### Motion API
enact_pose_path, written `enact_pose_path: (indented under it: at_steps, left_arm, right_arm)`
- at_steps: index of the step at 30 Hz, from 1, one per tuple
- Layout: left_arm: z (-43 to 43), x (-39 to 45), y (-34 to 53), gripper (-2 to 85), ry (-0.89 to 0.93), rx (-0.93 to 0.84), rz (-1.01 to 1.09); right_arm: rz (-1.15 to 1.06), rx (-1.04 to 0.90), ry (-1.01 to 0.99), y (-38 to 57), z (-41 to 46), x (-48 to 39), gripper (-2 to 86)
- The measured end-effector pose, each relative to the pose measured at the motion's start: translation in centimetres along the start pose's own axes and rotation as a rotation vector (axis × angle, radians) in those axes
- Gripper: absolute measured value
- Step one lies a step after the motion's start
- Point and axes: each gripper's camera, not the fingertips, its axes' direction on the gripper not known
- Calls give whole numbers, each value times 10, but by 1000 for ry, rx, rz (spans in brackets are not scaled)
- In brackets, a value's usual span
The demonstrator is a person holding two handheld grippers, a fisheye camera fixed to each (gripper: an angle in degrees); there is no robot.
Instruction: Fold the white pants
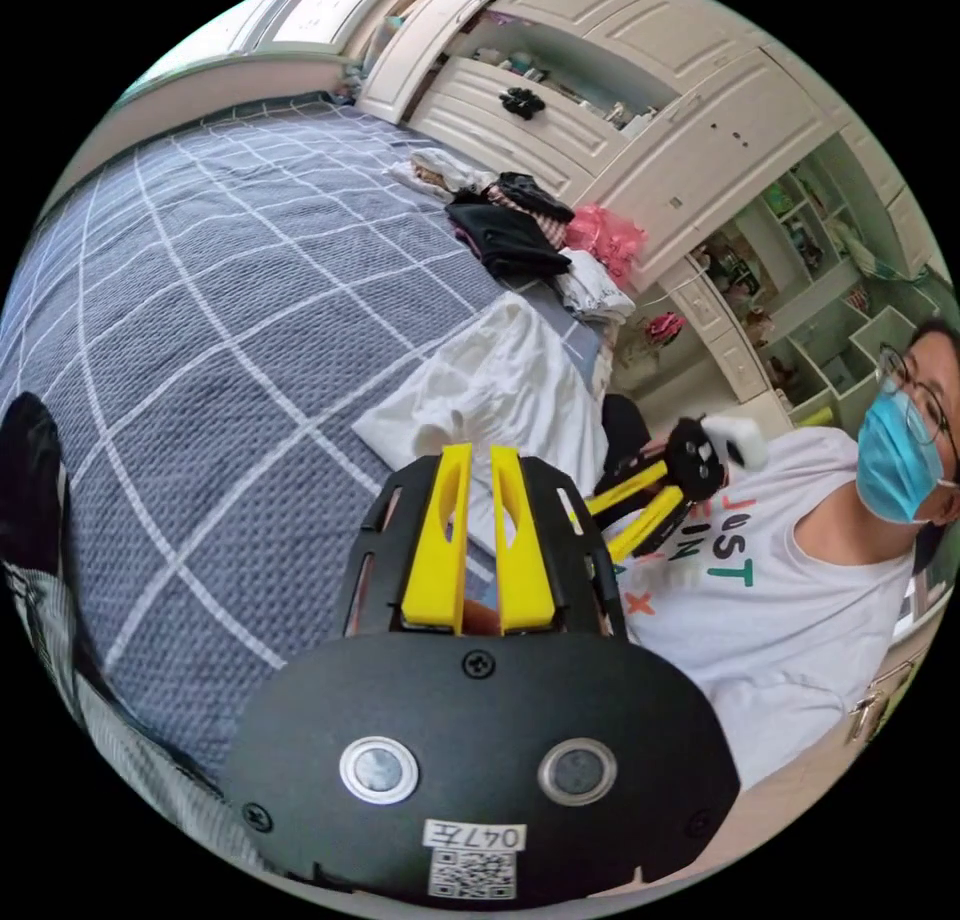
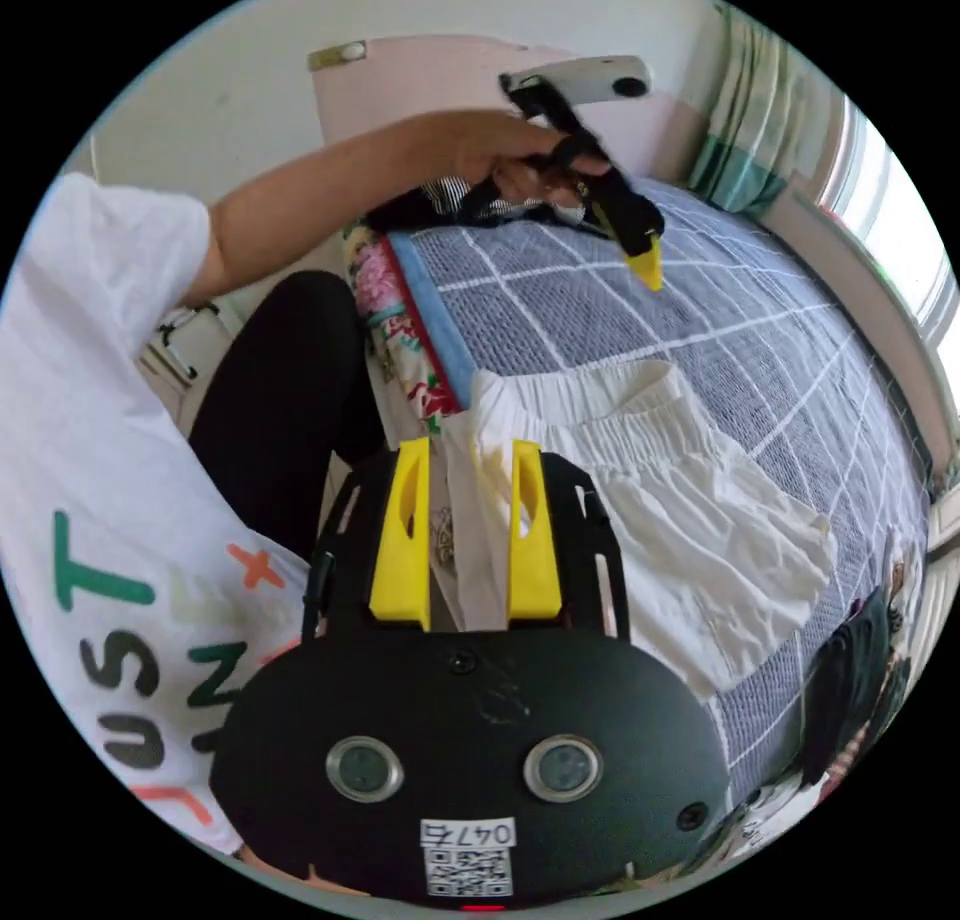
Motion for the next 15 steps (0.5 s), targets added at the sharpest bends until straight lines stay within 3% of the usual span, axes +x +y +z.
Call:
enact_pose_path:
  at_steps: [2, 5, 8, 10, 15]
  left_arm:
    - [3, 32, 31, 38, 14, 53, 17]
    - [25, 69, 62, 57, -64, 47, 18]
    - [44, 86, 82, 102, -218, 36, -14]
    - [54, 87, 90, 139, -224, 5, -37]
    - [56, 97, 116, 154, -195, 25, -20]
  right_arm:
    - [18, 116, -23, -4, -28, 16, 47]
    - [-1, 216, 111, -16, -69, 63, 48]
    - [-58, 71, 126, -54, -53, 127, 70]
    - [-99, -41, -128, -89, -13, 172, 68]
    - [-150, -276, -295, -145, 69, 207, 19]
